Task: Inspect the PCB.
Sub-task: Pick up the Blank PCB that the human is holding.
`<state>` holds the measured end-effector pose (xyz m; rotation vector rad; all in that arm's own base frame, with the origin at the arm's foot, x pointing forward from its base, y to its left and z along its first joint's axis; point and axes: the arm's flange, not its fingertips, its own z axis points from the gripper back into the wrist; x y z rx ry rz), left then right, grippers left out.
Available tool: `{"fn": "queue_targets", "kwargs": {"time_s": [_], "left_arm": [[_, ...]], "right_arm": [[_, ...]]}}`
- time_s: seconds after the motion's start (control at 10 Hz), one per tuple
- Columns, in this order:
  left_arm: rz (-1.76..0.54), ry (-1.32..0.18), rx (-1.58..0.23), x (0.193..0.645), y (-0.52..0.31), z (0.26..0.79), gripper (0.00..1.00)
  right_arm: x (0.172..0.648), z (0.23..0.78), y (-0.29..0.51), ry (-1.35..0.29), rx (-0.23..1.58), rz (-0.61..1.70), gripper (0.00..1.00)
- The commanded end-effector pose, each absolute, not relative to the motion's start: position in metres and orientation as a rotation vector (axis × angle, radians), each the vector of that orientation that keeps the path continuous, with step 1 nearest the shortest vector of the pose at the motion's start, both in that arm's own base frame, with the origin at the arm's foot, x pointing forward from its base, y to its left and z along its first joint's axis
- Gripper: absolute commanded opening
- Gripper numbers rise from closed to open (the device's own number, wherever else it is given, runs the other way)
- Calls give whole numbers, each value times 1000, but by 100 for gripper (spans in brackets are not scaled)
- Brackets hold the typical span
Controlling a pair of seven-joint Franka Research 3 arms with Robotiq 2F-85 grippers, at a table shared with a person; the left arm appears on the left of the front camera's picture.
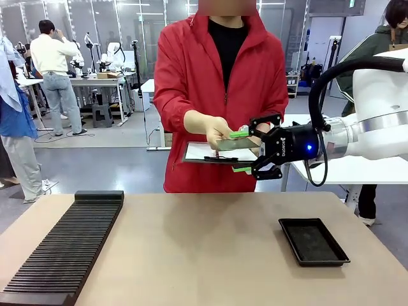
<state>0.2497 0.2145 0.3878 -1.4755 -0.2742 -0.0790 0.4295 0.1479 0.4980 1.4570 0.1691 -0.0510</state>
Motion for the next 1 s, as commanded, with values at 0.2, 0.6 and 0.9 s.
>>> {"fn": "queue_targets", "kwargs": {"time_s": [0.2,0.6,0.9], "left_arm": [[-83,-270,-1466,247,213,391,100],[-83,-270,-1466,247,213,391,100],[-83,-270,-1466,247,213,391,100]], "right_arm": [[435,500,151,182,1503,-48,0],[435,501,150,178,1528,-52,0],[437,500,148,172,1538,-60,0]]}}
